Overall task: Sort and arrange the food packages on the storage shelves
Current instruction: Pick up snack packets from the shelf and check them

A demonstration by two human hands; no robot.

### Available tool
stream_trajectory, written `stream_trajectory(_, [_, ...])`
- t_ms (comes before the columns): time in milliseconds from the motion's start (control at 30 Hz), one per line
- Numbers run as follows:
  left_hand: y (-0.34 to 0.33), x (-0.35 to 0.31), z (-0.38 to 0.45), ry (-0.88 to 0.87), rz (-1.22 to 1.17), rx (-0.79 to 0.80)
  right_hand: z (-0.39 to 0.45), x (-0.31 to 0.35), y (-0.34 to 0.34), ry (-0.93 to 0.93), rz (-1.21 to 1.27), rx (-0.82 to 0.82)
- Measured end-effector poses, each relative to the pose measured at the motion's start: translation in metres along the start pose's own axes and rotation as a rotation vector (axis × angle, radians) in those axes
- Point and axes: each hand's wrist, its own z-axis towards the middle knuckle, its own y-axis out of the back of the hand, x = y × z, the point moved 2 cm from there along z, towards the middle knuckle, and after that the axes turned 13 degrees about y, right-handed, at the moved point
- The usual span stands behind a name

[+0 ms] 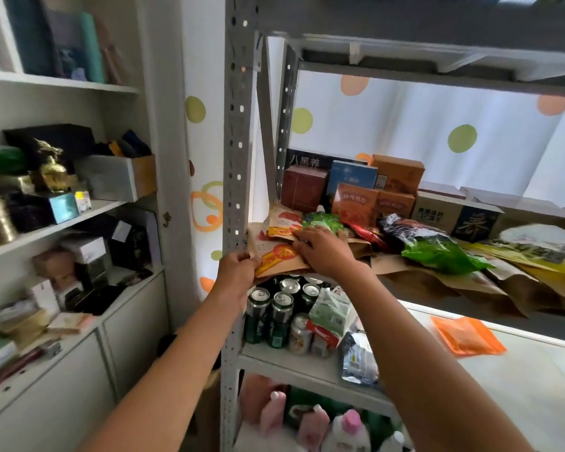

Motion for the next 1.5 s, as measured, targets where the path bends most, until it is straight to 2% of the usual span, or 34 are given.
stream_trajectory(167, [0.019,0.006,-0.017,0.033,-0.098,0.092,-0.003,0.01,0.003,-0.052,-0.004,0.042])
stream_trajectory(333, [0.036,0.02,-0.027,0.023,-0.059,0.084,-0.005,0.022,0.005,-0.117,-0.044,0.076])
stream_trajectory(500, [0.049,0.043,-0.033,0.02,0.071,-0.01,-0.02,0.024,0.007,-0.176,-0.061,-0.034])
stream_trajectory(633, [0.063,0.068,-0.044,0.061,0.09,0.016,-0.036,0.034,-0.006,-0.206,-0.067,-0.138])
stream_trajectory(800, [0.081,0.097,-0.06,0.085,0.001,0.115,-0.078,0.072,-0.051,-0.253,0.188,-0.595])
stream_trajectory(867, [0.088,0.108,-0.065,0.091,-0.013,0.132,-0.1,0.089,-0.076,-0.317,0.358,-0.671])
stream_trajectory(1000, [0.106,0.139,-0.073,0.092,0.015,0.121,-0.139,0.121,-0.117,-0.548,0.945,-0.634])
stream_trajectory(1067, [0.115,0.157,-0.079,0.123,0.033,0.129,-0.161,0.134,-0.137,-0.68,1.111,-0.545])
stream_trajectory(1167, [0.132,0.18,-0.093,0.156,0.047,0.151,-0.202,0.152,-0.158,-0.799,1.176,-0.438])
stream_trajectory(1233, [0.143,0.196,-0.104,0.206,0.048,0.178,-0.229,0.159,-0.171,-0.842,1.259,-0.463])
stream_trajectory(1500, [0.16,0.228,-0.146,0.358,0.059,0.298,-0.296,0.186,-0.187,-0.805,1.381,-0.55])
